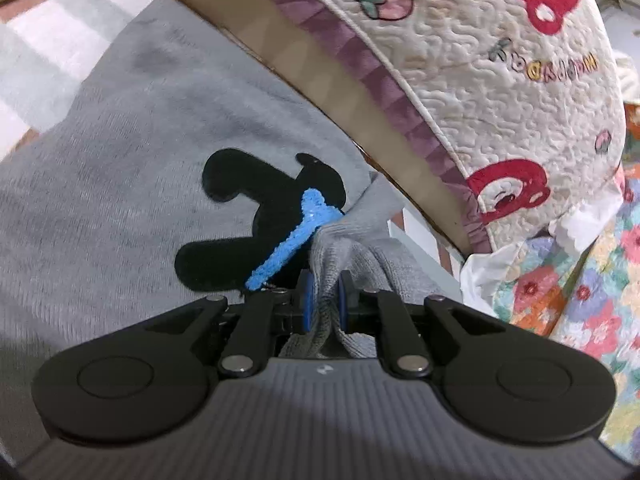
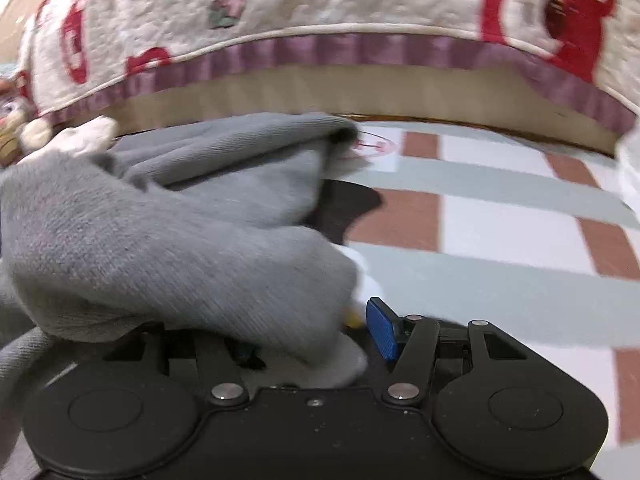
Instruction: Fold clothes
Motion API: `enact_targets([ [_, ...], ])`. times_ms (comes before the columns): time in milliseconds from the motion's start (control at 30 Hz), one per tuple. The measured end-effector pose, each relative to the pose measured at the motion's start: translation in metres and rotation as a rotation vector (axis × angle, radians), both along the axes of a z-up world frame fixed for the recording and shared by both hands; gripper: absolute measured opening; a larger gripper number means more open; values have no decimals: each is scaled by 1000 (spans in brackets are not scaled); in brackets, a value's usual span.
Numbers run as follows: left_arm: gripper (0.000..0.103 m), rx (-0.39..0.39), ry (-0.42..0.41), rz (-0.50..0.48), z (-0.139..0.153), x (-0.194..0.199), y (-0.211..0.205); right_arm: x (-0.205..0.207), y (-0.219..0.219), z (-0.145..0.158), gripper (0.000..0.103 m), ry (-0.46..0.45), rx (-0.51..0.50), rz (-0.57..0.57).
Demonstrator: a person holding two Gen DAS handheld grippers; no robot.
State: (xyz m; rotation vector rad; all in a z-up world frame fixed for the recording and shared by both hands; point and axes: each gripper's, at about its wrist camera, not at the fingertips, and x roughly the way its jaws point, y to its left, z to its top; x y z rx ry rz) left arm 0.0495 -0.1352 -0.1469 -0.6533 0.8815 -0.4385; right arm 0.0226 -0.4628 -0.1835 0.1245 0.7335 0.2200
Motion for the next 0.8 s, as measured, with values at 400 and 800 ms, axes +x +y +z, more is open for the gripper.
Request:
enact_targets([
  [400,10,23,-184,-374,64,-2,-94,-126,-71,148,19,-389,59,-185],
  [800,39,267,-215,-741,45,-12,-293,-132,-262,167,37,110,-306,-383],
])
